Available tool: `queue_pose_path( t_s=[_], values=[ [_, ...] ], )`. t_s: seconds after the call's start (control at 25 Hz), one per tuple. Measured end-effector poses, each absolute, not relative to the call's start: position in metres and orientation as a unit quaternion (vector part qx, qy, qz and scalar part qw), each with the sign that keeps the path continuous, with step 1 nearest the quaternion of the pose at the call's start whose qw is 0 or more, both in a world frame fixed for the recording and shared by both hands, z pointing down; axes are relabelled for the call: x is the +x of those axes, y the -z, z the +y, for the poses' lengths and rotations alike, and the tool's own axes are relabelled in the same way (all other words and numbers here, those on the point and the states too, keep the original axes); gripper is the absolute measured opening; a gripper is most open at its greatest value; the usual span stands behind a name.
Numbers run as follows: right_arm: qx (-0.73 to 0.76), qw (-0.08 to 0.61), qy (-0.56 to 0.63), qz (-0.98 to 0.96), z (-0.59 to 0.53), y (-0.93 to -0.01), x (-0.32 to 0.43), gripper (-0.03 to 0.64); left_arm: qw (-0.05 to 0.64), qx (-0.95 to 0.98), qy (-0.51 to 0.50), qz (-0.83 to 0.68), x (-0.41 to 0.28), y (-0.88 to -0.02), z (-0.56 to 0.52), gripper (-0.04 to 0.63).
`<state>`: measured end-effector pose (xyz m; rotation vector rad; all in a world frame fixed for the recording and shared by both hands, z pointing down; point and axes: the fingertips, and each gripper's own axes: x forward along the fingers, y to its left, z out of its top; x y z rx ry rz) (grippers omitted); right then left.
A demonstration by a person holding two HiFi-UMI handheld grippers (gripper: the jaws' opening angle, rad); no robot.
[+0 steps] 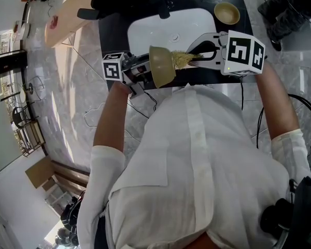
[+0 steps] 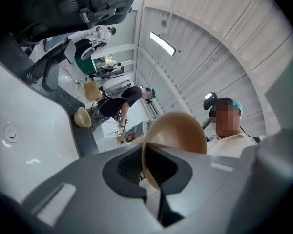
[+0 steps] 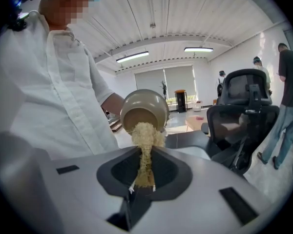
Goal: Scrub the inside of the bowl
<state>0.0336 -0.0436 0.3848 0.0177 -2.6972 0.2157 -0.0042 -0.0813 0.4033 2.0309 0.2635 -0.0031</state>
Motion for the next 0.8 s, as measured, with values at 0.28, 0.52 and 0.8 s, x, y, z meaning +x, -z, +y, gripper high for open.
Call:
queue_pose_path(
  t_s=[0.28, 0.52, 0.8],
  values=[
    [0.010, 0.192, -0.056, -0.980, -0.041, -0.364, 0.035, 0.048, 0.524, 0.845, -0.009, 0.103, -0.004, -0.414, -0.078, 0.011],
    [-0.023, 0.185, -0.049, -0.981, -0.023, -0.356, 0.033, 0.048, 0.521, 0.849, 0.000, 0.094, -0.003, -0.410, -0.082, 0.011],
    [-0.036, 0.205, -0.058, -0.976, -0.017, -0.371, 0.031, 0.048, 0.523, 0.846, 0.032, 0.099, 0.001, -0.397, -0.086, 0.011]
  ],
)
